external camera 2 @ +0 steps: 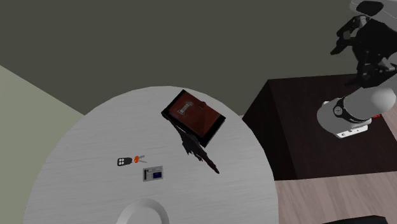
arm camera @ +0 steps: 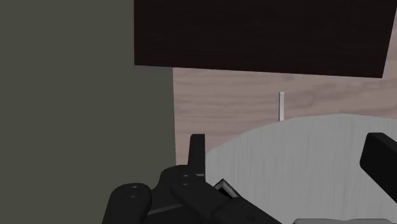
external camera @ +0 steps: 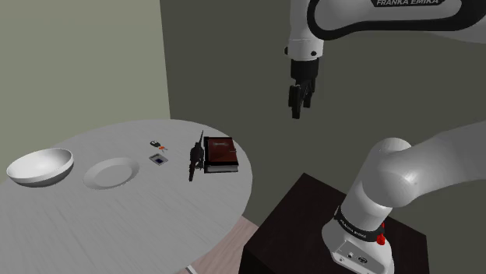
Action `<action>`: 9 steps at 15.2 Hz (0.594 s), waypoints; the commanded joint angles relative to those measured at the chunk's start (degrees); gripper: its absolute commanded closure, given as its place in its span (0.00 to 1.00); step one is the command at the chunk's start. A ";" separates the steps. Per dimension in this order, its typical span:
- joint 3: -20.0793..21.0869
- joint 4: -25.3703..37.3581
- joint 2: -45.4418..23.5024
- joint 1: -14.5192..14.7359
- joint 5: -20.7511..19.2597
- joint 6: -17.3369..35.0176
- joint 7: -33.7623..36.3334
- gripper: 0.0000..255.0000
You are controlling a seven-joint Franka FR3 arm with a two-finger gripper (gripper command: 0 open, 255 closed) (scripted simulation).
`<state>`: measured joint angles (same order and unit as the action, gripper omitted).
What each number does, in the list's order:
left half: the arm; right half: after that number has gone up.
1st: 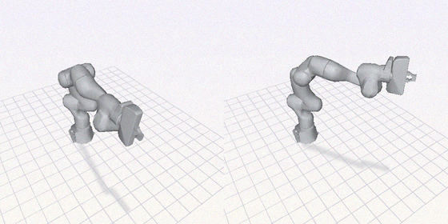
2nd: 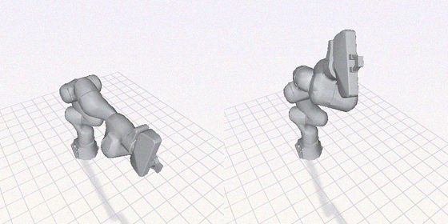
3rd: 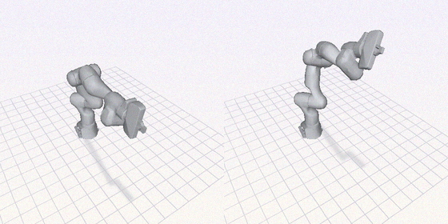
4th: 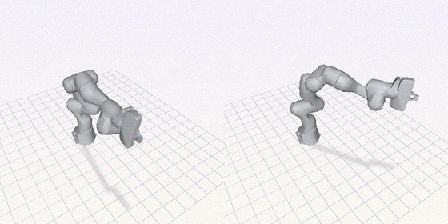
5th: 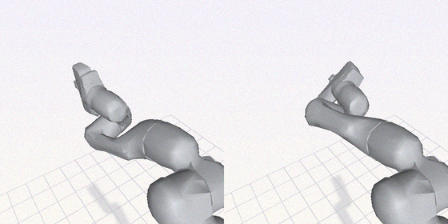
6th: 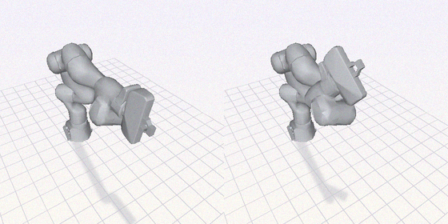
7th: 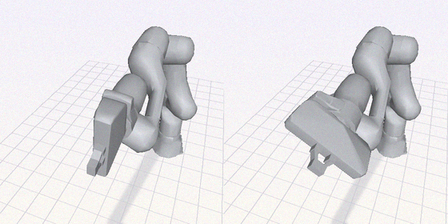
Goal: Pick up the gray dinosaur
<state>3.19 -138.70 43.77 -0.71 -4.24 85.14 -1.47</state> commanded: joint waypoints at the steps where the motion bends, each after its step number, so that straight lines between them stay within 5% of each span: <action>1: 0.00 0.00 0.00 0.00 0.00 0.00 0.00 0.00; 9: 2.76 5.23 -18.00 -1.07 3.90 10.28 8.66 0.00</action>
<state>5.79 -133.71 27.83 -1.60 -0.69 93.85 6.23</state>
